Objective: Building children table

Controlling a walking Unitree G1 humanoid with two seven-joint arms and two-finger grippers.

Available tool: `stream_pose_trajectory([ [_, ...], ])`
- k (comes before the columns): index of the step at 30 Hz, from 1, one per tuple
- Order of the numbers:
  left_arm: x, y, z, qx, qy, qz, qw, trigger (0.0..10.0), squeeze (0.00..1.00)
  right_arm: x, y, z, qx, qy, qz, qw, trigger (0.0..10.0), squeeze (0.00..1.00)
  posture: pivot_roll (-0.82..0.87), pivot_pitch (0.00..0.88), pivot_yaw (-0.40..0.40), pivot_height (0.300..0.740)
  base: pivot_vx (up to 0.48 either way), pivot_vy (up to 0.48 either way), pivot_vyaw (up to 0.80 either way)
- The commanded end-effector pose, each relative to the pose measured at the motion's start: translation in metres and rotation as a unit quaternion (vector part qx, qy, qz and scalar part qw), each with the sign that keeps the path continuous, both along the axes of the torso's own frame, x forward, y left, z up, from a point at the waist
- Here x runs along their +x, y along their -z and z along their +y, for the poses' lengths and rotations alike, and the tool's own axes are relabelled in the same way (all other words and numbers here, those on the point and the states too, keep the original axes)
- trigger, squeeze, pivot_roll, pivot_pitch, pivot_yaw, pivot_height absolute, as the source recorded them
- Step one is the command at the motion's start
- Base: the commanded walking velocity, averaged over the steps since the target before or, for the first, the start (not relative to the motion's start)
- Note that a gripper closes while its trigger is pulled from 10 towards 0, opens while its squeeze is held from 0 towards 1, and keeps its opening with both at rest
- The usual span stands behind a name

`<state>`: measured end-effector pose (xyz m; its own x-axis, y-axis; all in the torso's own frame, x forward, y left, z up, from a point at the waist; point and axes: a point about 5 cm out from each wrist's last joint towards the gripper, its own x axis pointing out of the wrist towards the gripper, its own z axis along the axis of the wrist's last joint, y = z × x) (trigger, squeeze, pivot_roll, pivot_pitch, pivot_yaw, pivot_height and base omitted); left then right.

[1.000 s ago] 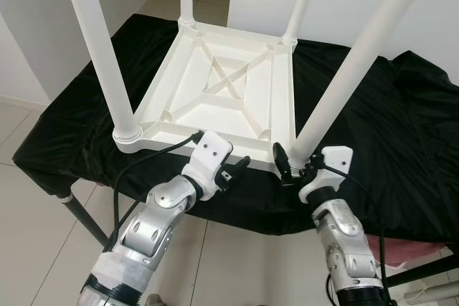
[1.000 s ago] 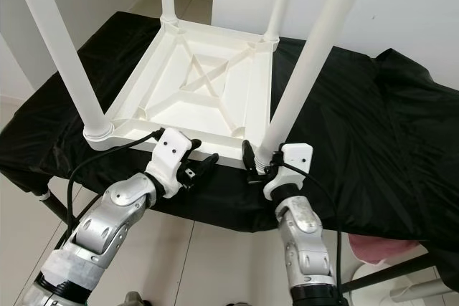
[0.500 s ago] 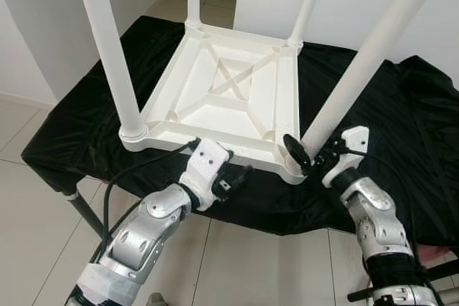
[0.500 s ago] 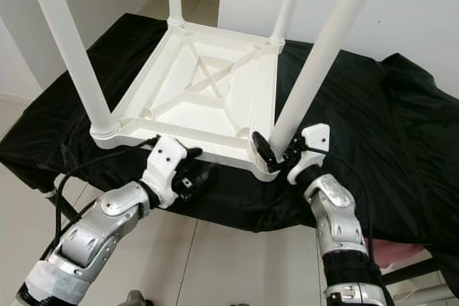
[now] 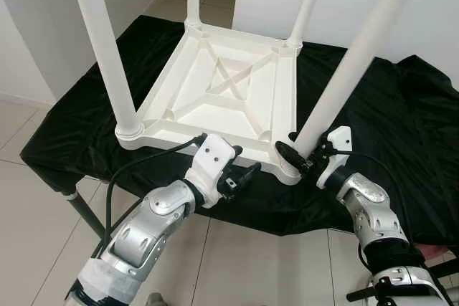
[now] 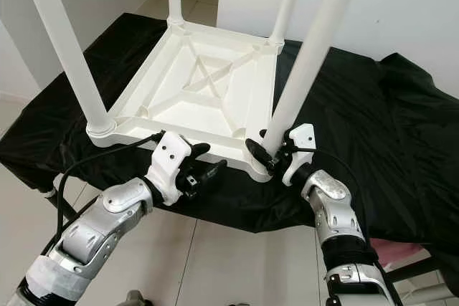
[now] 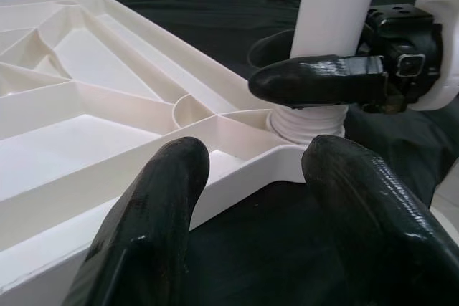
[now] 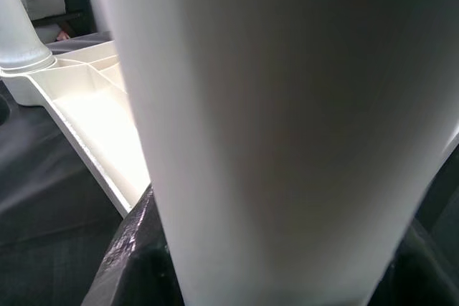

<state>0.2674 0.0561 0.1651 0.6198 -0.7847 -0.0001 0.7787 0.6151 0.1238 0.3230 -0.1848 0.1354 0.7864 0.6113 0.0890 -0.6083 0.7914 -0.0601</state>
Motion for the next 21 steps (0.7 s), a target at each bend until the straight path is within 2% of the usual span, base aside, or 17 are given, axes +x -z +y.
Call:
stream_pose_trajectory([
  [1, -0.011, 0.000, -0.009, 0.012, 0.110, 0.004, 0.994, 10.0, 0.00, -0.002, 0.012, -0.002, 0.003, -0.003, 0.028, 1.000, 0.0, 0.00, 0.07, 0.076, -0.079, 0.740, 0.000, 0.000, 0.00],
  [2, -0.011, 0.000, -0.009, 0.012, 0.110, 0.006, 0.994, 10.0, 0.00, -0.003, 0.012, -0.002, 0.003, -0.001, 0.027, 1.000, 0.6, 0.00, 0.07, 0.076, -0.079, 0.740, 0.000, 0.000, 0.00],
  [3, -0.012, 0.001, -0.009, 0.012, 0.112, 0.007, 0.994, 10.0, 0.00, -0.003, 0.013, -0.001, 0.006, 0.000, 0.028, 1.000, 8.9, 0.00, 0.07, 0.078, -0.077, 0.740, 0.000, 0.000, 0.00],
  [5, -0.012, 0.001, -0.009, 0.011, 0.113, 0.008, 0.993, 10.0, 0.00, -0.004, 0.013, -0.001, 0.009, -0.001, 0.029, 1.000, 8.9, 0.00, 0.07, 0.078, -0.077, 0.740, 0.000, 0.000, 0.00],
  [6, -0.013, 0.001, -0.009, 0.011, 0.114, 0.010, 0.993, 10.0, 0.00, -0.005, 0.013, -0.001, 0.015, 0.008, 0.027, 0.999, 10.0, 0.00, 0.06, 0.090, -0.072, 0.740, 0.000, 0.000, 0.00],
  [9, -0.014, 0.002, -0.010, 0.011, 0.115, 0.012, 0.993, 10.0, 0.00, -0.008, 0.013, -0.002, 0.016, 0.039, 0.018, 0.999, 10.0, 0.00, 0.05, 0.103, -0.067, 0.740, 0.000, 0.000, 0.00],
  [12, -0.016, 0.003, -0.012, 0.008, 0.116, 0.016, 0.993, 10.0, 0.00, -0.010, 0.012, -0.008, 0.017, 0.130, 0.002, 0.991, 10.0, 0.00, 0.04, 0.111, -0.069, 0.740, 0.000, 0.000, 0.00],
  [16, -0.016, 0.004, -0.013, 0.007, 0.117, 0.018, 0.993, 10.0, 0.00, -0.013, 0.013, -0.008, 0.026, 0.168, 0.008, 0.985, 10.0, 0.00, 0.04, 0.112, -0.068, 0.740, 0.000, 0.000, 0.00],
  [17, -0.015, 0.004, -0.013, 0.006, 0.116, 0.019, 0.993, 10.0, 0.00, -0.017, 0.014, -0.005, 0.029, 0.193, 0.008, 0.981, 10.0, 0.00, 0.02, 0.116, -0.065, 0.740, 0.000, 0.000, 0.00],
  [19, -0.015, 0.004, -0.013, 0.006, 0.116, 0.019, 0.993, 10.0, 0.00, -0.017, 0.014, -0.005, 0.029, 0.193, 0.008, 0.981, 10.0, 0.00, 0.02, 0.116, -0.065, 0.740, 0.000, 0.000, 0.00],
  [20, -0.014, 0.004, -0.013, 0.005, 0.117, 0.019, 0.993, 10.0, 0.00, -0.020, 0.015, -0.002, 0.039, 0.223, 0.010, 0.974, 10.0, 0.00, 0.01, 0.118, -0.064, 0.740, 0.000, 0.000, 0.00],
  [21, -0.014, 0.003, -0.015, 0.003, 0.121, 0.019, 0.993, 10.0, 0.00, -0.025, 0.023, 0.005, 0.047, 0.277, 0.026, 0.959, 10.0, 0.00, 0.00, 0.120, -0.057, 0.740, 0.000, 0.000, 0.00],
])
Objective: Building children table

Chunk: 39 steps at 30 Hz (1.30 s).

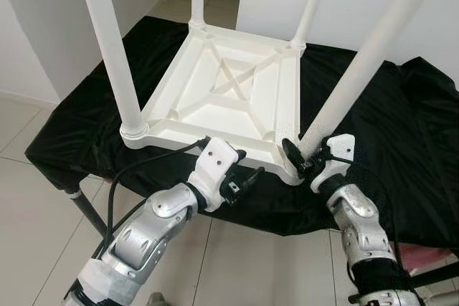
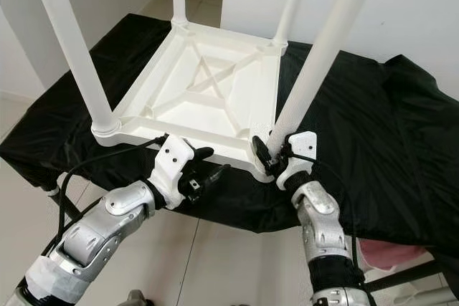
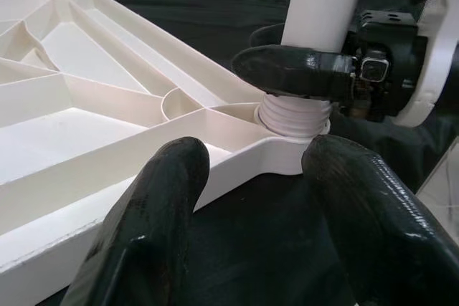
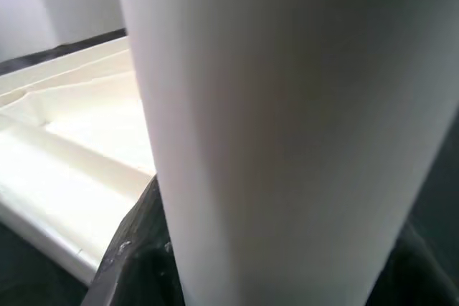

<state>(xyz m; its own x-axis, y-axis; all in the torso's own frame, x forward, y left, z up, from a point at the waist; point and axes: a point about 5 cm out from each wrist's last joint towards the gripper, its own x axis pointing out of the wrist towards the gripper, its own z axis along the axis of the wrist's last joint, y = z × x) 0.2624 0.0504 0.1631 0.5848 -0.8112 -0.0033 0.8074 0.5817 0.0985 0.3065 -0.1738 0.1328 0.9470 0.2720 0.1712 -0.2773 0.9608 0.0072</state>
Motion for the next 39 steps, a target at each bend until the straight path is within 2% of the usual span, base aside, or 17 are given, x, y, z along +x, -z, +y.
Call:
stream_pose_trajectory([
  [1, -0.009, 0.001, -0.010, 0.007, 0.102, 0.008, 0.995, 10.0, 0.00, -0.013, 0.025, -0.001, 0.018, 0.130, 0.063, 0.989, 10.0, 0.00, 0.00, 0.120, -0.057, 0.740, 0.000, 0.000, 0.00],
  [2, -0.009, 0.001, -0.010, 0.007, 0.102, 0.008, 0.995, 10.0, 0.00, -0.013, 0.025, -0.001, 0.018, 0.130, 0.063, 0.989, 10.0, 0.00, 0.00, 0.120, -0.057, 0.740, 0.000, 0.000, 0.00],
  [3, -0.008, 0.000, -0.011, 0.006, 0.103, 0.007, 0.995, 10.0, 0.00, -0.016, 0.029, 0.006, 0.027, 0.159, 0.075, 0.984, 10.0, 0.00, 0.00, 0.118, -0.058, 0.740, 0.000, 0.000, 0.00],
  [5, -0.007, -0.001, -0.012, 0.005, 0.104, 0.006, 0.995, 10.0, 0.00, -0.019, 0.032, 0.013, 0.036, 0.182, 0.084, 0.979, 10.0, 0.00, 0.00, 0.119, -0.059, 0.740, 0.000, 0.000, 0.00],
  [6, -0.007, -0.001, -0.012, 0.005, 0.104, 0.006, 0.995, 10.0, 0.00, -0.019, 0.032, 0.013, 0.036, 0.182, 0.084, 0.979, 10.0, 0.00, 0.00, 0.119, -0.059, 0.740, 0.000, 0.000, 0.00],
  [8, -0.005, -0.001, -0.013, 0.004, 0.101, 0.004, 0.995, 10.0, 0.00, -0.022, 0.035, 0.025, 0.047, 0.194, 0.099, 0.975, 10.0, 0.00, 0.00, 0.111, -0.057, 0.740, 0.000, 0.000, 0.00],
  [10, -0.005, -0.002, -0.013, 0.003, 0.100, 0.004, 0.995, 10.0, 0.00, -0.022, 0.035, 0.031, 0.051, 0.197, 0.101, 0.974, 10.0, 0.00, 0.00, 0.111, -0.057, 0.740, 0.000, 0.000, 0.00],
  [11, -0.005, -0.002, -0.013, 0.003, 0.100, 0.004, 0.995, 10.0, 0.00, -0.022, 0.035, 0.031, 0.051, 0.197, 0.101, 0.974, 10.0, 0.00, 0.00, 0.111, -0.057, 0.740, 0.000, 0.000, 0.00],
  [12, -0.005, -0.003, -0.012, 0.001, 0.098, 0.003, 0.995, 10.0, 0.00, -0.023, 0.034, 0.041, 0.061, 0.179, 0.100, 0.977, 10.0, 0.00, 0.01, 0.111, -0.052, 0.740, 0.000, 0.000, 0.00],
  [14, -0.005, -0.003, -0.011, -0.001, 0.097, 0.004, 0.995, 10.0, 0.00, -0.022, 0.028, 0.051, 0.064, 0.153, 0.087, 0.982, 10.0, 0.00, 0.01, 0.105, -0.051, 0.740, 0.000, 0.000, 0.00],
  [20, -0.003, -0.003, -0.010, 0.002, 0.094, 0.003, 0.996, 10.0, 0.00, -0.024, 0.023, 0.054, 0.066, 0.143, 0.080, 0.984, 10.0, 0.00, 0.02, 0.094, -0.054, 0.740, 0.000, 0.000, 0.00],
  [21, -0.002, -0.004, -0.009, 0.000, 0.091, 0.001, 0.996, 10.0, 0.00, -0.024, 0.021, 0.056, 0.072, 0.134, 0.074, 0.986, 10.0, 1.00, 0.02, 0.096, -0.060, 0.740, 0.000, 0.000, 0.00],
  [29, 0.000, -0.007, -0.009, -0.005, 0.080, -0.007, 0.997, 10.0, 0.00, -0.023, 0.013, 0.058, 0.070, 0.103, 0.051, 0.991, 10.0, 1.00, 0.03, 0.091, -0.072, 0.740, 0.000, 0.000, 0.00],
  [34, 0.002, -0.008, -0.009, -0.012, 0.069, -0.009, 0.997, 10.0, 0.00, -0.022, 0.007, 0.041, 0.044, 0.080, 0.026, 0.996, 10.0, 1.00, 0.03, 0.083, -0.092, 0.740, 0.000, 0.000, 0.00],
  [37, 0.002, -0.008, -0.009, -0.012, 0.069, -0.009, 0.998, 10.0, 0.00, -0.023, 0.007, 0.038, 0.041, 0.077, 0.023, 0.996, 10.0, 1.00, 0.03, 0.083, -0.092, 0.740, 0.000, 0.000, 0.00],
  [39, 0.002, -0.008, -0.010, -0.014, 0.068, -0.010, 0.998, 10.0, 0.00, -0.025, 0.005, 0.030, 0.037, 0.056, 0.015, 0.998, 10.0, 1.00, 0.03, 0.081, -0.096, 0.740, 0.000, 0.000, 0.00],
])
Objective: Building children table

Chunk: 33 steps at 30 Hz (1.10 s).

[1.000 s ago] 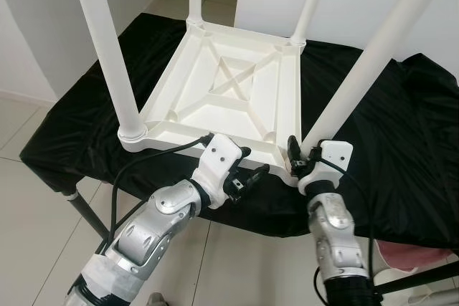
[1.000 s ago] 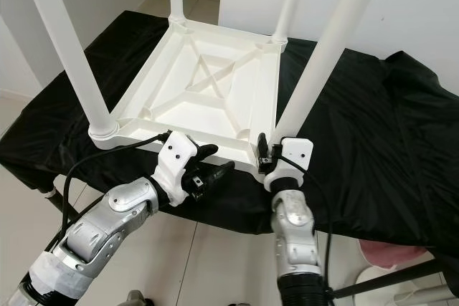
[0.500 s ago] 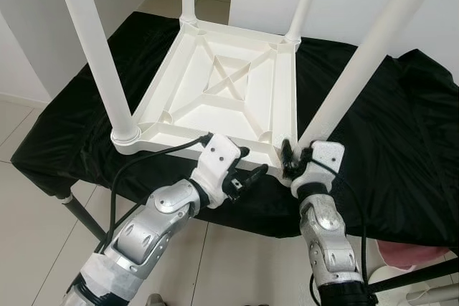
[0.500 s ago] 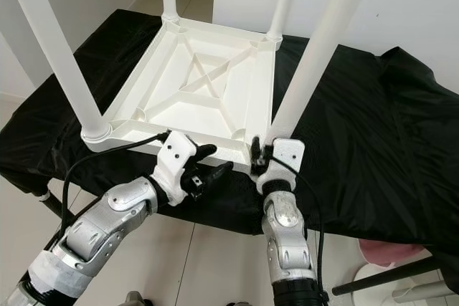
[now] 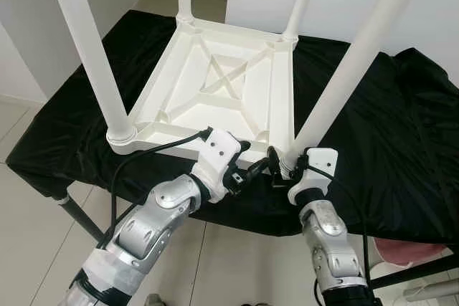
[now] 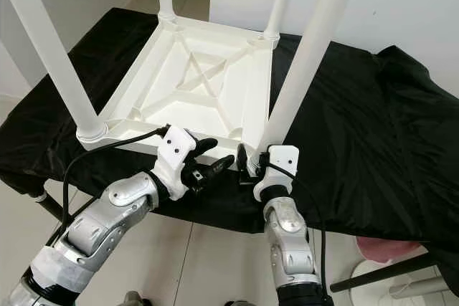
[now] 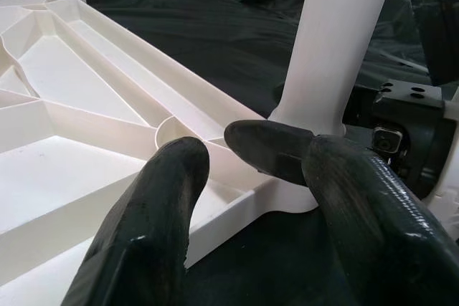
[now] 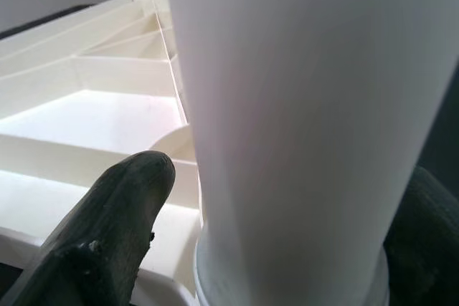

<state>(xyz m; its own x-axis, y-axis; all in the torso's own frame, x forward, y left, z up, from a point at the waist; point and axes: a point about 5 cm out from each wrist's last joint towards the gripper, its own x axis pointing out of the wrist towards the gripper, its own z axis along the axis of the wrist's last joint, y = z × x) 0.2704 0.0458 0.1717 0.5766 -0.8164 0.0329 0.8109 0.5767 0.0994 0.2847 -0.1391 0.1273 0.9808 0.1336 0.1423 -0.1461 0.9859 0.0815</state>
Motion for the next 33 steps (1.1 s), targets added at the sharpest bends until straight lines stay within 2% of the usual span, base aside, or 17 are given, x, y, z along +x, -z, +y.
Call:
stream_pose_trajectory([
  [1, -0.007, 0.000, -0.006, 0.001, 0.063, 0.000, 0.998, 10.0, 0.00, -0.004, -0.001, -0.012, -0.002, -0.017, -0.009, 1.000, 10.0, 0.00, 0.03, 0.082, -0.097, 0.740, 0.000, 0.000, 0.00],
  [4, -0.008, 0.001, -0.007, 0.000, 0.065, 0.001, 0.998, 10.0, 0.00, -0.004, 0.000, -0.023, -0.019, -0.028, -0.011, 0.999, 10.0, 0.00, 0.03, 0.083, -0.095, 0.740, 0.000, 0.000, 0.00],
  [13, -0.018, 0.008, -0.012, 0.012, 0.091, 0.013, 0.996, 10.0, 0.00, 0.001, -0.004, -0.036, -0.049, -0.085, -0.023, 0.995, 10.0, 0.00, 0.03, 0.086, -0.075, 0.740, 0.000, 0.000, 0.00],
  [15, -0.021, 0.010, -0.014, 0.019, 0.099, 0.015, 0.995, 10.0, 0.00, 0.006, -0.006, -0.040, -0.068, -0.126, -0.024, 0.989, 10.0, 0.00, 0.03, 0.085, -0.065, 0.740, 0.000, 0.000, 0.00],
  [20, -0.022, 0.010, -0.016, 0.020, 0.103, 0.013, 0.994, 10.0, 0.00, 0.011, -0.007, -0.043, -0.076, -0.163, -0.019, 0.984, 10.0, 0.00, 0.03, 0.084, -0.061, 0.740, 0.000, 0.000, 0.00],
  [21, -0.021, 0.008, -0.017, 0.019, 0.105, 0.010, 0.994, 10.0, 0.00, 0.017, -0.006, -0.041, -0.086, -0.207, -0.009, 0.975, 10.0, 0.00, 0.03, 0.081, -0.059, 0.740, 0.000, 0.000, 0.00],
  [24, -0.020, 0.007, -0.017, 0.021, 0.105, 0.007, 0.994, 10.0, 0.00, 0.021, -0.004, -0.037, -0.106, -0.234, -0.004, 0.966, 10.0, 0.00, 0.03, 0.079, -0.057, 0.740, 0.000, 0.000, 0.00],
  [25, -0.020, 0.007, -0.017, 0.022, 0.105, 0.006, 0.994, 10.0, 0.00, 0.023, -0.003, -0.037, -0.107, -0.238, -0.002, 0.965, 5.9, 0.00, 0.04, 0.079, -0.060, 0.740, 0.000, 0.000, 0.00],
  [27, -0.020, 0.007, -0.017, 0.023, 0.105, 0.005, 0.994, 10.0, 0.00, 0.025, -0.002, -0.037, -0.108, -0.240, 0.001, 0.965, 5.9, 0.00, 0.04, 0.079, -0.060, 0.740, 0.000, 0.000, 0.00],
  [28, -0.020, 0.007, -0.016, 0.024, 0.104, 0.004, 0.994, 10.0, 0.00, 0.026, 0.000, -0.037, -0.110, -0.243, 0.003, 0.964, 0.0, 0.00, 0.05, 0.079, -0.066, 0.740, 0.000, 0.000, 0.00],
  [33, -0.020, 0.007, -0.013, 0.022, 0.088, 0.004, 0.996, 10.0, 0.00, 0.029, 0.002, -0.041, -0.117, -0.244, 0.007, 0.963, 0.0, 0.00, 0.06, 0.077, -0.075, 0.740, 0.000, 0.000, 0.00],
])
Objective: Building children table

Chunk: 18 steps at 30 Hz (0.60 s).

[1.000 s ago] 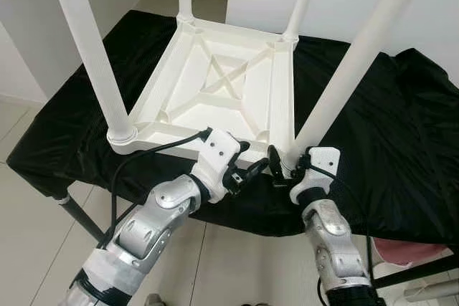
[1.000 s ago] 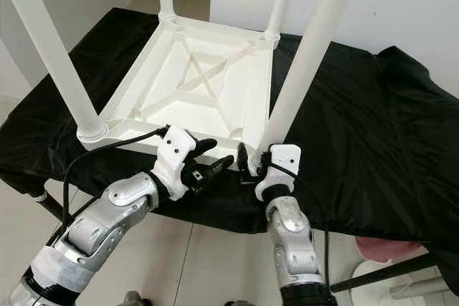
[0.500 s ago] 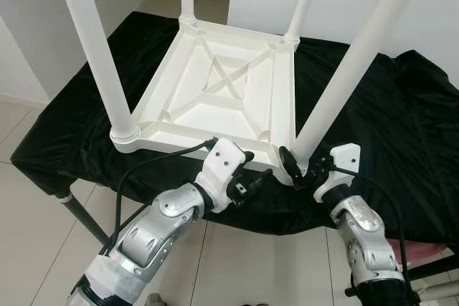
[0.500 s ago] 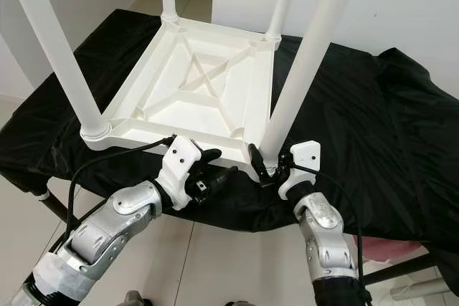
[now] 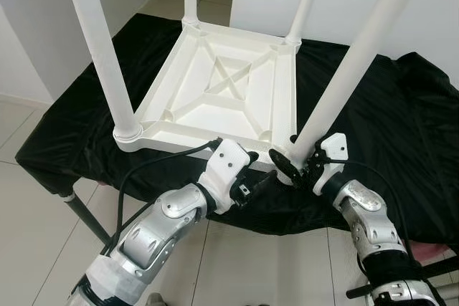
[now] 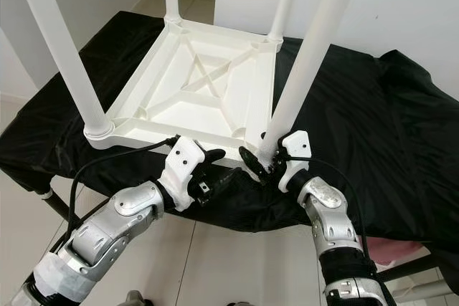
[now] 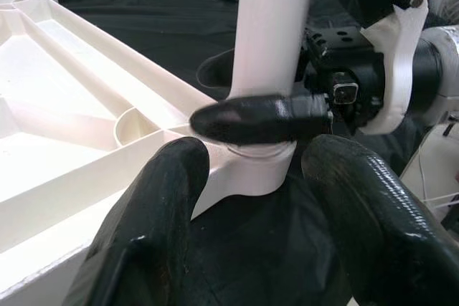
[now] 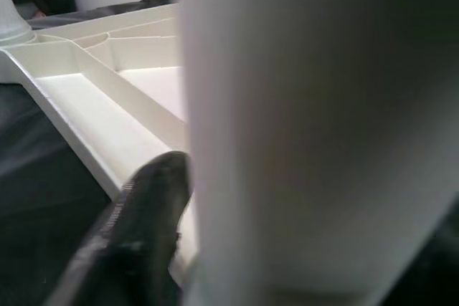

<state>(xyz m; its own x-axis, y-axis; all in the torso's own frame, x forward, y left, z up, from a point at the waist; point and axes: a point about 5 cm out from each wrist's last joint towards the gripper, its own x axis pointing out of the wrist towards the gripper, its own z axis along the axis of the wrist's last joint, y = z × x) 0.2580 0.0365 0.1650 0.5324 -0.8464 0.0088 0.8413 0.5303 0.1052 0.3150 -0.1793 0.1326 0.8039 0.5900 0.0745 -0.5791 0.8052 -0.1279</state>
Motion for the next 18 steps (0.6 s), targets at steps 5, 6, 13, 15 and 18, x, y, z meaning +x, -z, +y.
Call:
stream_pose_trajectory([
  [5, -0.006, 0.001, -0.002, 0.010, 0.054, -0.001, 0.999, 10.0, 0.00, -0.001, 0.008, -0.002, -0.007, -0.012, 0.015, 1.000, 0.0, 0.00, 0.06, 0.077, -0.078, 0.740, 0.000, 0.000, 0.00],
  [6, -0.005, 0.001, -0.001, 0.012, 0.051, -0.001, 0.999, 10.0, 0.00, -0.001, 0.008, -0.003, -0.004, -0.013, 0.015, 1.000, 0.0, 0.00, 0.06, 0.079, -0.079, 0.740, 0.000, 0.000, 0.00],
  [13, -0.002, 0.002, 0.002, 0.020, 0.037, -0.009, 0.999, 10.0, 0.00, -0.001, 0.003, -0.004, 0.039, 0.013, 0.005, 0.999, 10.0, 0.00, 0.05, 0.082, -0.076, 0.740, 0.000, 0.000, 0.00],
  [15, -0.001, 0.002, 0.003, 0.022, 0.034, -0.013, 0.999, 10.0, 0.00, -0.002, 0.003, -0.003, 0.041, 0.018, 0.002, 0.999, 10.0, 0.00, 0.05, 0.082, -0.076, 0.740, 0.000, 0.000, 0.00],
  [18, -0.001, 0.002, 0.003, 0.021, 0.034, -0.012, 0.999, 10.0, 0.00, -0.003, -0.002, -0.002, 0.070, 0.075, -0.015, 0.995, 10.0, 0.00, 0.04, 0.083, -0.076, 0.740, 0.000, 0.000, 0.00],
])
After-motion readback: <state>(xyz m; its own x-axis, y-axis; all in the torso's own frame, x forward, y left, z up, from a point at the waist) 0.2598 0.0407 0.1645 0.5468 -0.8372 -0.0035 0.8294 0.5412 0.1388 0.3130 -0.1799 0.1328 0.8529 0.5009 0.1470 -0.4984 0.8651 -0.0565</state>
